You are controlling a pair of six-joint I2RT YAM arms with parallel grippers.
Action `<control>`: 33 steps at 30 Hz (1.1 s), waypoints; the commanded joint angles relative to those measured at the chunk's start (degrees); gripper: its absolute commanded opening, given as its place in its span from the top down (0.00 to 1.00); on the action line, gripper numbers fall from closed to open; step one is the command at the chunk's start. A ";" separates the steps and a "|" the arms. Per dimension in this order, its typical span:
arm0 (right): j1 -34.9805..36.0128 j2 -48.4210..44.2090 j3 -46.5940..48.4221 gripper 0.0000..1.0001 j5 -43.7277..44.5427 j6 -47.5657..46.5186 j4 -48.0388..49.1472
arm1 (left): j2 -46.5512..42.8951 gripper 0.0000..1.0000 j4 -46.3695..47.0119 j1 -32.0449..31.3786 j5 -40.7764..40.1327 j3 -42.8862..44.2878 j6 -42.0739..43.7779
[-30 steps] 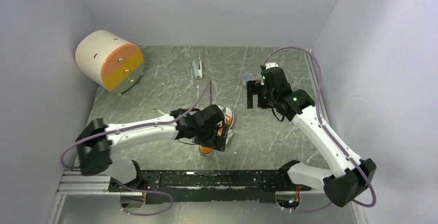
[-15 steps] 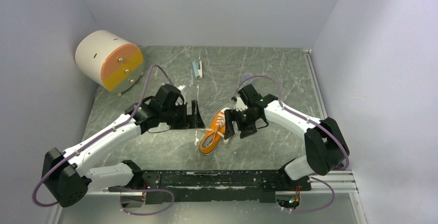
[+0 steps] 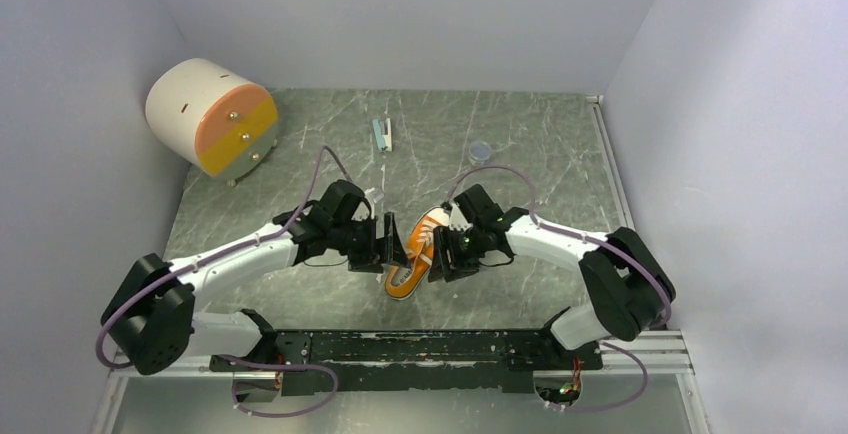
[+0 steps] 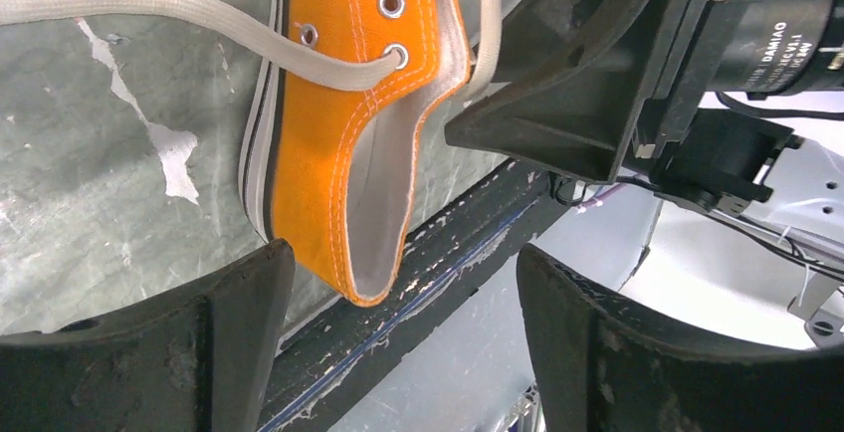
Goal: Tie the shoes
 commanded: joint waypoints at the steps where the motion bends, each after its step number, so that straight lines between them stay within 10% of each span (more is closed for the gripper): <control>1: 0.82 0.84 0.37 0.55 5.96 1.96 3.34 | 2.50 0.16 4.82 -2.48 2.00 0.15 -0.94; 6: 0.57 -4.80 0.58 1.00 16.89 1.88 -3.57 | 2.75 0.17 11.29 -9.73 1.19 -2.38 -6.83; 11: -0.05 -10.67 3.13 1.00 23.89 2.01 -13.93 | 0.24 0.13 13.06 -12.52 -0.55 -5.04 -10.08; 18: -0.23 -11.54 10.84 1.00 27.56 3.65 -26.70 | -4.81 0.07 -8.61 -4.97 -8.81 1.37 4.70; 26: -3.63 -2.06 17.50 0.78 59.20 22.10 -51.96 | 0.39 0.10 -27.49 8.33 -23.66 13.57 16.64; 33: -28.09 -7.56 8.35 0.51 29.92 2.80 -31.00 | 5.08 0.09 -28.36 11.03 -27.40 17.18 12.53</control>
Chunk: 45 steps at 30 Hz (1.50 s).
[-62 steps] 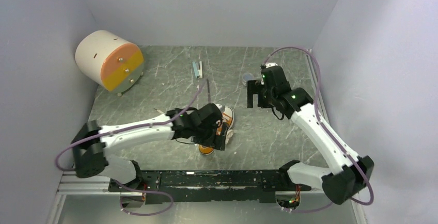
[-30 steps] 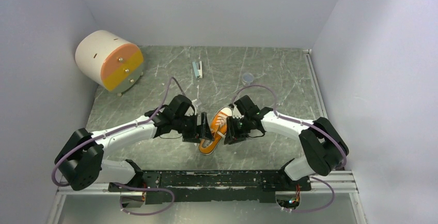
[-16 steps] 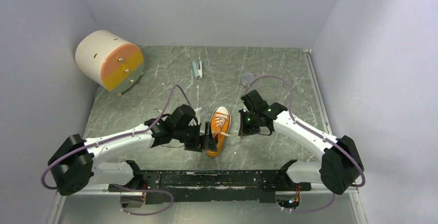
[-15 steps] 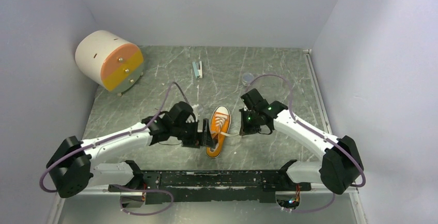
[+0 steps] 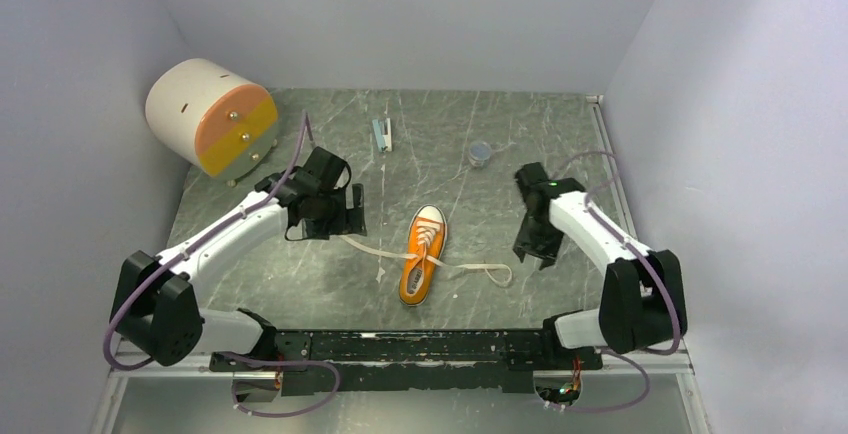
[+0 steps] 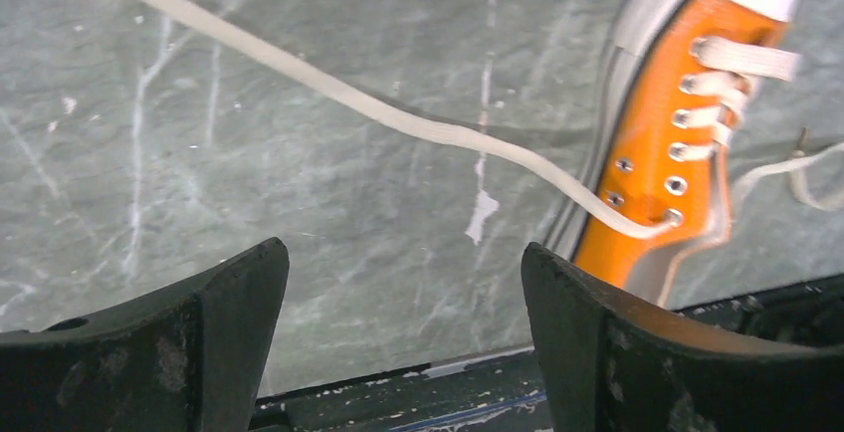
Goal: Tie the shoes
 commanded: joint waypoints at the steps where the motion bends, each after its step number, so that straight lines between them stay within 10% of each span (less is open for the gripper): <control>1: -12.09 -3.72 -2.36 0.47 -18.40 -10.98 7.98 | 1.98 0.08 -2.97 0.92 -3.07 2.23 -0.42; 6: -12.89 -5.38 -2.75 0.25 -27.58 -13.72 10.27 | 1.94 0.03 3.95 0.92 6.00 0.57 3.56; 24: -12.37 -1.53 -15.25 0.42 -23.39 -6.19 16.24 | 7.28 0.06 7.72 0.91 10.22 -4.84 0.04; 36: -12.19 -3.64 -16.04 0.89 -23.13 -5.59 20.72 | 16.20 0.16 16.64 0.17 12.22 -7.28 -29.12; 43: -12.27 -6.93 -15.86 0.92 -25.12 -6.26 21.46 | 19.09 0.18 13.56 -1.31 8.17 -5.59 -38.81; 45: -12.24 -7.38 -16.03 0.92 -25.13 -6.29 21.52 | 19.31 0.33 11.05 -2.86 6.38 -5.21 -43.10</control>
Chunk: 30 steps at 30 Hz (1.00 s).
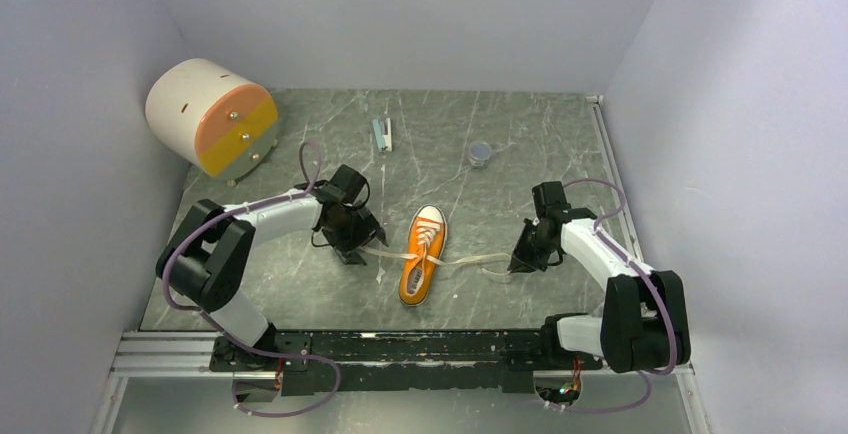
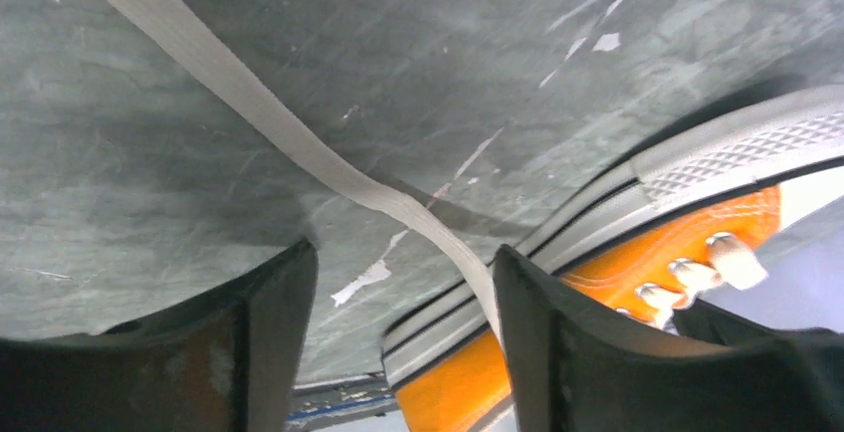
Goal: Tie the shoes
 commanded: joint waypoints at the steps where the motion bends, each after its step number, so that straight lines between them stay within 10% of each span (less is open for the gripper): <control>1: 0.05 -1.68 -0.57 0.92 -0.81 -0.54 1.28 | 1.90 0.38 -4.04 -3.52 -5.48 1.23 -12.08; 11: 0.01 -2.29 -0.08 0.92 -1.36 -0.70 1.07 | 10.52 0.28 -8.91 -6.94 -10.59 5.45 -18.12; 25: 0.07 -3.27 -0.10 0.92 -1.45 -0.87 0.52 | 7.95 0.71 -5.25 -8.18 -15.45 2.64 -14.75; 26: 0.05 -3.29 0.07 0.92 -1.45 -0.90 0.49 | 7.74 0.92 -5.56 -8.18 -15.81 3.03 -14.40; 30: 0.01 -3.59 0.36 0.92 -1.46 -0.90 0.33 | 7.12 0.95 -5.18 -7.70 -16.08 4.03 -11.87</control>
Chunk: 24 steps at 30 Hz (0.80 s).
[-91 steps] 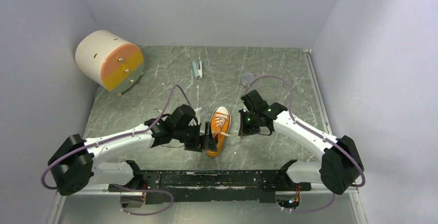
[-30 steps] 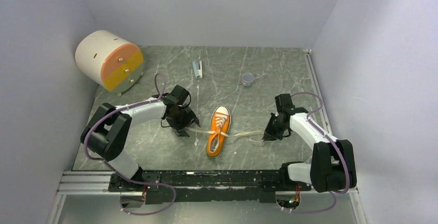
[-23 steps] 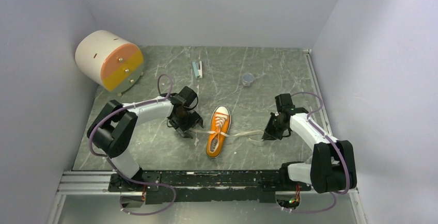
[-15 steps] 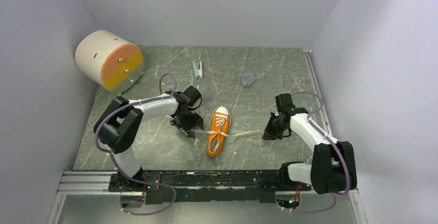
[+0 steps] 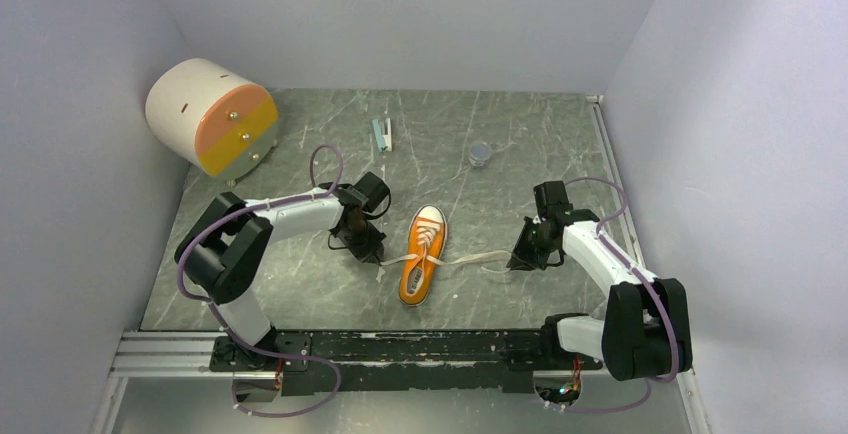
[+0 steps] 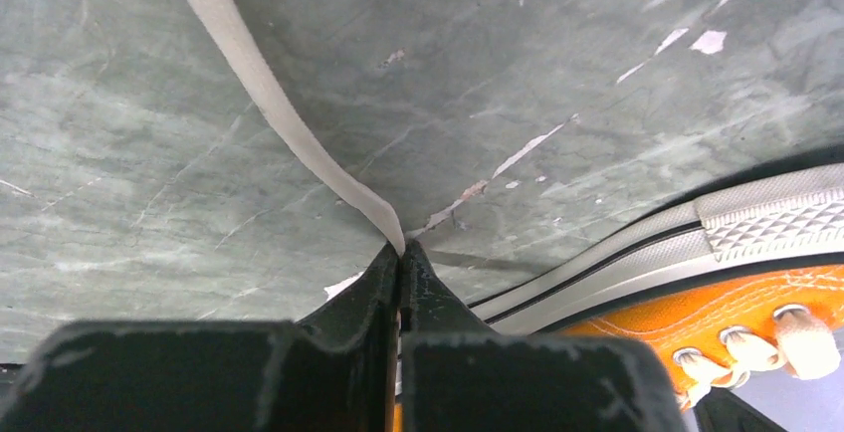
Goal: Tie the shoes
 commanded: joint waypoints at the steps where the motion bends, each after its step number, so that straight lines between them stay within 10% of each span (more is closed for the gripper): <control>1: 0.07 -1.29 0.53 0.92 -0.30 -0.63 -0.32 | 1.40 0.95 4.61 0.29 -6.89 -1.60 3.53; 12: 0.12 -3.99 8.03 0.93 0.02 -5.12 -4.98 | -13.14 0.95 25.74 2.10 1.62 -7.60 18.04; 24: 0.09 -4.55 18.62 0.93 -20.68 -15.84 -10.07 | -22.61 0.95 28.08 2.05 5.52 -8.09 28.41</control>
